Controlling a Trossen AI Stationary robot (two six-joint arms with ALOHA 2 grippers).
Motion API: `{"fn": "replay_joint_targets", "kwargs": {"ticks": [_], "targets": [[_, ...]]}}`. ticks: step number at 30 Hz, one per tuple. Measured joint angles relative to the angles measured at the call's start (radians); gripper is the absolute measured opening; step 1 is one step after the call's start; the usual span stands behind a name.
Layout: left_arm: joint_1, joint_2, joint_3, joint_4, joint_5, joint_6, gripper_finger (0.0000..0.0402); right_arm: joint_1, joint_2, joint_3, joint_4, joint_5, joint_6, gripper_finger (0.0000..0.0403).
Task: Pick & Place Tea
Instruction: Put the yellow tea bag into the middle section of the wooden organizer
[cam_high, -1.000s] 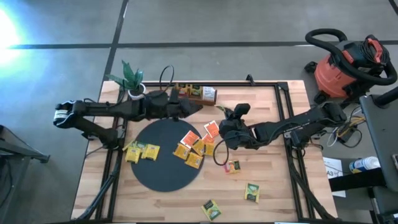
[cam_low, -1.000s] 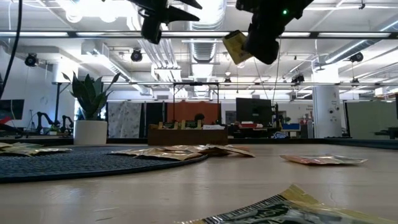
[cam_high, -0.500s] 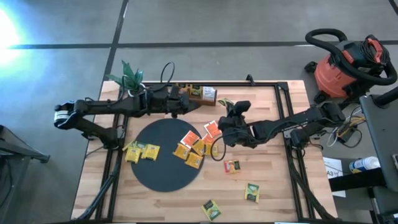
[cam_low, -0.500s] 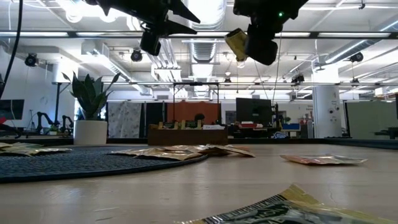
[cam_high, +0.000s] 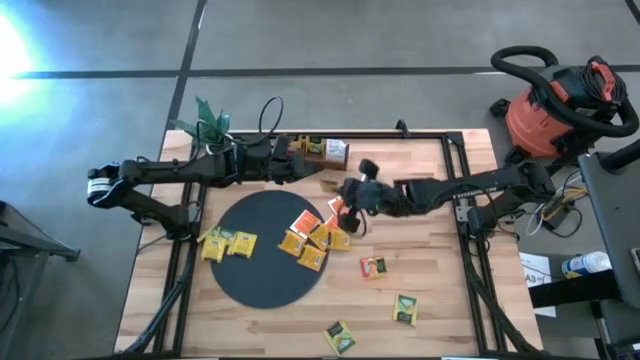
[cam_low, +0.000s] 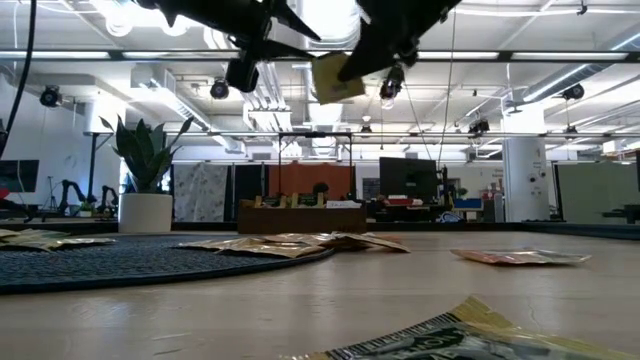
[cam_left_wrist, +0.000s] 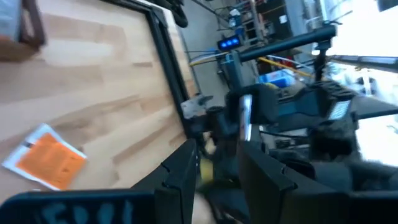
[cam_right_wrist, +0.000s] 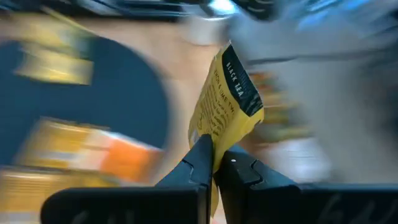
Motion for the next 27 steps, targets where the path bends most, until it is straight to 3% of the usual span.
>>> {"fn": "replay_joint_targets", "kwargs": {"ticks": [3,8,11,14,18,22,27], "targets": [[0.007,0.000,0.000,-0.020,-0.003,0.032,0.0110,-0.067,0.002,-0.009,0.065,-0.330,0.116,0.0013],[0.020,-0.004,0.000,-0.058,-0.006,0.117,0.0110,-0.169,0.002,-0.058,0.198,-0.772,0.245,0.0013],[0.021,-0.008,0.000,-0.065,-0.007,0.176,0.0110,-0.217,0.002,-0.124,0.382,-1.043,0.326,0.0013],[0.018,-0.012,0.000,-0.063,-0.003,0.246,0.0110,-0.252,0.002,-0.209,0.648,-1.232,0.459,0.0013],[-0.007,-0.025,0.000,-0.014,0.051,0.381,0.0110,-0.292,0.004,-0.335,1.054,-1.318,0.693,0.0013],[-0.069,-0.047,0.001,0.101,0.077,0.647,0.0110,-0.314,0.018,-0.453,1.477,-1.326,0.954,0.0013],[-0.130,-0.043,0.006,0.250,0.076,0.937,0.0110,-0.315,0.042,-0.522,1.735,-1.317,1.167,0.0013]]}}
